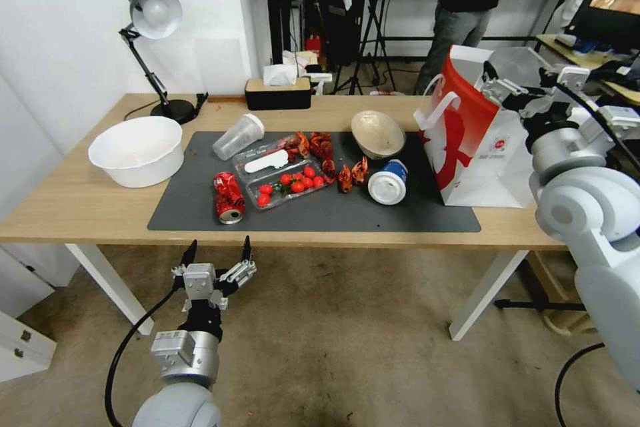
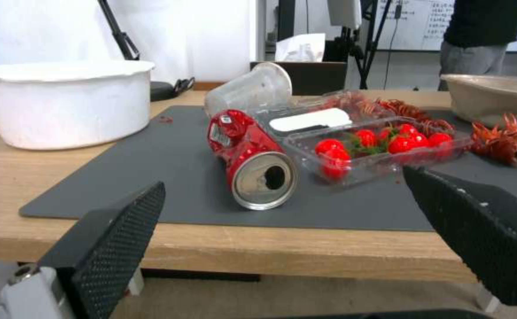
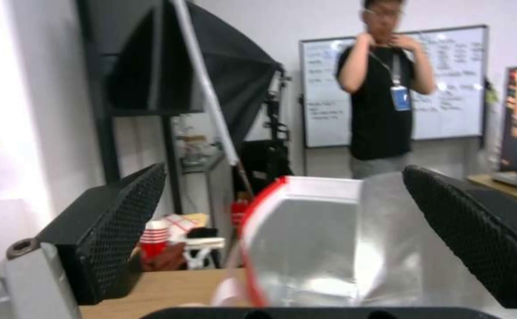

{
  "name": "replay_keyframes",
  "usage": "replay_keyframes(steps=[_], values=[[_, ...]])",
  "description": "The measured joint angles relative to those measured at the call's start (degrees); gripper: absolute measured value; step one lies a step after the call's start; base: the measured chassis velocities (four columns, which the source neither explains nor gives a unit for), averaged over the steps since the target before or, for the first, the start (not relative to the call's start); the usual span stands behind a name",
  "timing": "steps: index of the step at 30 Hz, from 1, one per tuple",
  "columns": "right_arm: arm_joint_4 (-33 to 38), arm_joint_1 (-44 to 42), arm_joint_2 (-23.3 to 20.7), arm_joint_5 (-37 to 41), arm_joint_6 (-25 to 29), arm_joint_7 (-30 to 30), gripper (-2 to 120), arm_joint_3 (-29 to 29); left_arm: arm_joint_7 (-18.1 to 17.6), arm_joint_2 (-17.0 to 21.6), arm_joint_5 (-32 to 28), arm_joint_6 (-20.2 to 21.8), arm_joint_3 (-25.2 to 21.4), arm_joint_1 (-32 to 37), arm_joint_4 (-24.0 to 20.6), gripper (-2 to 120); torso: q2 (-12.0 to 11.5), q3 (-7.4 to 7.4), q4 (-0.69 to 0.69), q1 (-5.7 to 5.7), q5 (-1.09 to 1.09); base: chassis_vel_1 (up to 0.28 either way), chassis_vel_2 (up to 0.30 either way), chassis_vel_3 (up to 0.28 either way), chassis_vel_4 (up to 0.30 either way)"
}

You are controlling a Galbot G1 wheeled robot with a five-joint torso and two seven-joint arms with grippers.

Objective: Pick up the trash from the table and place it into the takeout bag.

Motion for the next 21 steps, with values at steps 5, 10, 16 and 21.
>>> replay_keyframes(steps=[5,10,16,21], values=[[6.1,-9.2,1.9,-3.2,1.6,-3.6,100,2.5,0.0,0.0,-0.1,-0.2,-0.1,0.1,0.0,100,0.0,0.00,0.00,0.00,0.00,0.000,0.000,0.000,0.000],[8.3,-15.2,4.1,-6.3,3.3,-5.6,100,4.2,0.1,0.0,-0.1,-0.4,-0.1,0.2,0.0,100,0.0,0.00,-0.01,0.00,0.00,0.000,0.000,0.000,0.000],[10.4,-25.1,8.0,-11.7,7.5,-8.7,100,5.5,0.1,0.1,-0.1,-0.5,0.0,0.3,0.0,100,0.0,0.00,-0.01,0.00,0.00,0.000,0.000,0.000,0.000],[10.6,-30.8,10.6,-15.4,11.5,-10.0,100,5.4,0.1,0.2,-0.1,-0.6,0.0,0.4,0.0,100,0.0,0.00,-0.01,0.00,0.00,0.000,0.000,0.000,0.000]])
